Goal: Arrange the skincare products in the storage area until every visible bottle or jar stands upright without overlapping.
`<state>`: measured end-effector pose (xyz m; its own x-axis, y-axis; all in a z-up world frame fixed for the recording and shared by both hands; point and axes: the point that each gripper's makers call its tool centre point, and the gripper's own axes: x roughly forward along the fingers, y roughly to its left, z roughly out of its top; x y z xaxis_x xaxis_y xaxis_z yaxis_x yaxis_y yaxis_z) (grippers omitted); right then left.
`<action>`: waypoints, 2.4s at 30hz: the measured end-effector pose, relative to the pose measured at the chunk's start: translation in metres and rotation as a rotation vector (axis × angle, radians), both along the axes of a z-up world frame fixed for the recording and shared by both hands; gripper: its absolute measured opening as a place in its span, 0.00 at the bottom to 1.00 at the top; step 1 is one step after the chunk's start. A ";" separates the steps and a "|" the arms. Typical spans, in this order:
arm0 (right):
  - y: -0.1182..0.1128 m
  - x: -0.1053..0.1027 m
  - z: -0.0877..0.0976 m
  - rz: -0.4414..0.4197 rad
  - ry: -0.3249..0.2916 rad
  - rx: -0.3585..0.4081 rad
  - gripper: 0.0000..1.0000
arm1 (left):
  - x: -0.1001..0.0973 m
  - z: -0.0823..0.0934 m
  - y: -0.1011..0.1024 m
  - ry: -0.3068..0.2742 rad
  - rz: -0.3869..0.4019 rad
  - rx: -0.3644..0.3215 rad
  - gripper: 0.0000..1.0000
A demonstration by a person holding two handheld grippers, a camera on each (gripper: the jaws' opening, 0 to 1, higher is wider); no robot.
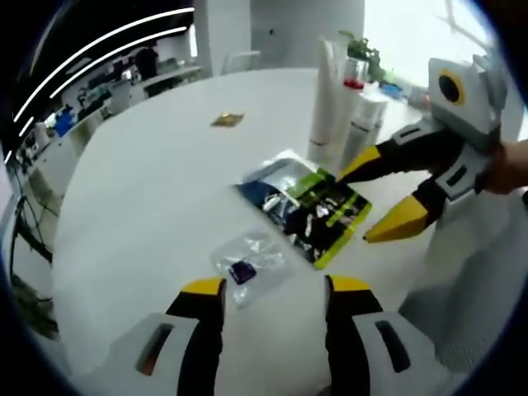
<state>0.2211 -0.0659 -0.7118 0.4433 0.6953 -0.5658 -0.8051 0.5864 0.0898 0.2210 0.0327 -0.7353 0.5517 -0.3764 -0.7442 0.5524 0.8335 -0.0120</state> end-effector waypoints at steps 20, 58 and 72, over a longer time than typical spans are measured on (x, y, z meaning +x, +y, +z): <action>-0.049 -0.030 0.031 -0.098 -0.015 0.038 0.61 | -0.026 0.030 0.020 -0.020 0.076 -0.056 0.64; -0.136 -0.019 0.048 -0.281 -0.037 0.075 0.99 | -0.037 0.068 0.022 -0.147 0.127 -0.171 0.94; -0.135 -0.022 0.046 -0.287 -0.024 0.069 0.99 | -0.037 0.062 0.026 -0.110 0.154 -0.163 0.99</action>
<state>0.1988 -0.2010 -0.6662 0.6400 0.5762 -0.5084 -0.6099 0.7833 0.1200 0.1838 0.0590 -0.6733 0.6865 -0.3917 -0.6126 0.4247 0.8999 -0.0996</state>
